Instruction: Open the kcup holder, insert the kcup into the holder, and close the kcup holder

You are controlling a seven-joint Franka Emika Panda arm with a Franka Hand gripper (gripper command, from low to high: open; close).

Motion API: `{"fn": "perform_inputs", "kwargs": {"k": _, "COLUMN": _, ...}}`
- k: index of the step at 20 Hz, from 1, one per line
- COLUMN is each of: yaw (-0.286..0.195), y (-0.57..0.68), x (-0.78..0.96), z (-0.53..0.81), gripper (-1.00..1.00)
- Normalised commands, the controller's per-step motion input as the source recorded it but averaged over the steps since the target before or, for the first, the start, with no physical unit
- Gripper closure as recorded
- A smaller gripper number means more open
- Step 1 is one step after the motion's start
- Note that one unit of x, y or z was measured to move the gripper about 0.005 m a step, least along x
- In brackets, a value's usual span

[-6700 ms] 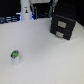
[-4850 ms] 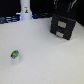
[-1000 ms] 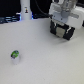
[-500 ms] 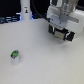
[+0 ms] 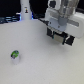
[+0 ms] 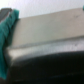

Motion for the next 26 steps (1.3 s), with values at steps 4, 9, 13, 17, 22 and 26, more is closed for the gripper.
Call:
{"fn": "perform_inputs", "kwargs": {"k": 4, "yaw": -0.066, "y": -0.36, "x": 0.90, "z": 0.19, "gripper": 1.00}}
{"fn": "perform_inputs", "kwargs": {"k": 9, "yaw": -0.071, "y": -0.31, "x": 0.83, "z": 0.21, "gripper": -1.00}}
{"fn": "perform_inputs", "kwargs": {"k": 13, "yaw": -0.072, "y": -0.04, "x": 0.46, "z": 0.24, "gripper": -1.00}}
{"fn": "perform_inputs", "kwargs": {"k": 17, "yaw": -0.072, "y": -0.09, "x": 0.37, "z": 0.20, "gripper": -1.00}}
{"fn": "perform_inputs", "kwargs": {"k": 22, "yaw": -0.146, "y": -0.34, "x": 0.18, "z": 0.39, "gripper": -1.00}}
{"fn": "perform_inputs", "kwargs": {"k": 26, "yaw": -0.216, "y": -0.54, "x": 0.05, "z": 0.37, "gripper": -1.00}}
